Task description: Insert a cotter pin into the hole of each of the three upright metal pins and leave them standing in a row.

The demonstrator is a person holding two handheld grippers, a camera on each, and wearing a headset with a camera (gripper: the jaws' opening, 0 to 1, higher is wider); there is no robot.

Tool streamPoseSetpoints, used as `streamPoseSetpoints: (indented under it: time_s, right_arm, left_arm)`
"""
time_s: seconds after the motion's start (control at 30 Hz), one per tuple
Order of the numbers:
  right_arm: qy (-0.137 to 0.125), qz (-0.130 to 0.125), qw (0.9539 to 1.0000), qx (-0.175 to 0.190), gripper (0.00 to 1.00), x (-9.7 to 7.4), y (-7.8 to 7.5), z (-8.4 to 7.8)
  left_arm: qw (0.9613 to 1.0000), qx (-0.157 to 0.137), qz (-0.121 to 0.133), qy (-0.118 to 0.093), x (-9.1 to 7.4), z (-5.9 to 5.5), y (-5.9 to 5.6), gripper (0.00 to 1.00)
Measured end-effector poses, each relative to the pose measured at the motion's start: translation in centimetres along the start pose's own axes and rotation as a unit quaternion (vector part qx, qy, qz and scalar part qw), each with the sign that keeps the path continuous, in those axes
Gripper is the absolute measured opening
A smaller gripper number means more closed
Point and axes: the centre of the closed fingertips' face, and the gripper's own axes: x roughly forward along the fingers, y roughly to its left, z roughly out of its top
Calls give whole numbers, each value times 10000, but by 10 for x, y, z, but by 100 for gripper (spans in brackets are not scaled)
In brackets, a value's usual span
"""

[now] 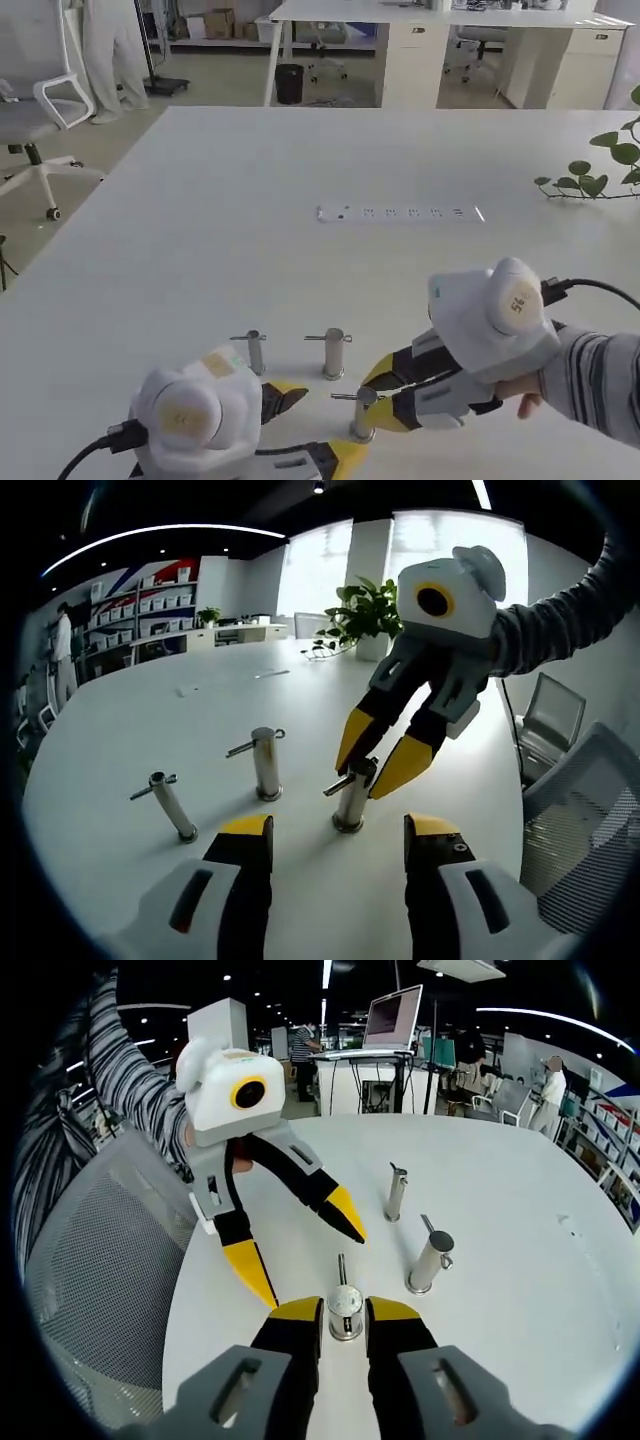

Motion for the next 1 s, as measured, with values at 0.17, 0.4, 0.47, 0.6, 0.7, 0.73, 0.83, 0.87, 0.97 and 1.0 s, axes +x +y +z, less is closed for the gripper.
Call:
streamPoseSetpoints:
  time_s: [0.17, 0.4, 0.47, 0.6, 0.7, 0.73, 0.83, 0.87, 0.97, 1.0]
  right_arm:
    - [-38, -15, 10000, 10, 10, 1, -1, 1]
    - [-61, 15, 10000, 0, 9, 1, 0, 2]
    - [-38, -1, 9999, -97, 9, 1, 0, 2]
    - [-41, -9, 10000, 20, 8, 0, -1, 2]
    - [-38, -14, 10000, 46, 8, 0, -4, 2]
    - [-39, -12, 10000, 30, 8, 0, -4, 2]
    - [-8, -8, 10000, -36, 8, -1, -5, 1]
    - [-5, -4, 10000, -60, 8, -2, -6, 1]
    - [-78, -13, 10000, -45, 8, -6, -11, 4]
    - [-78, -9, 10000, -47, 8, -7, -12, 5]
  left_arm:
    - [10000, -25, 27, -14, -3, 0, 0, 56]
    - [10000, 57, -16, 5, -12, 1, -4, 62]
    - [10000, 71, 14, -37, -16, 3, -4, 66]
    - [9999, 60, 53, -98, -22, 6, -2, 69]
    - [9998, 136, 126, -58, -24, 5, 1, 73]
    - [9998, 142, 135, -61, -25, 6, 2, 74]
    - [9997, 165, 173, -63, -29, 6, 5, 78]
    - [9996, 171, 196, -53, -30, 6, 6, 79]
    - [9995, 155, 254, -63, -33, 7, 10, 84]
    - [9995, 156, 267, -79, -34, 8, 11, 86]
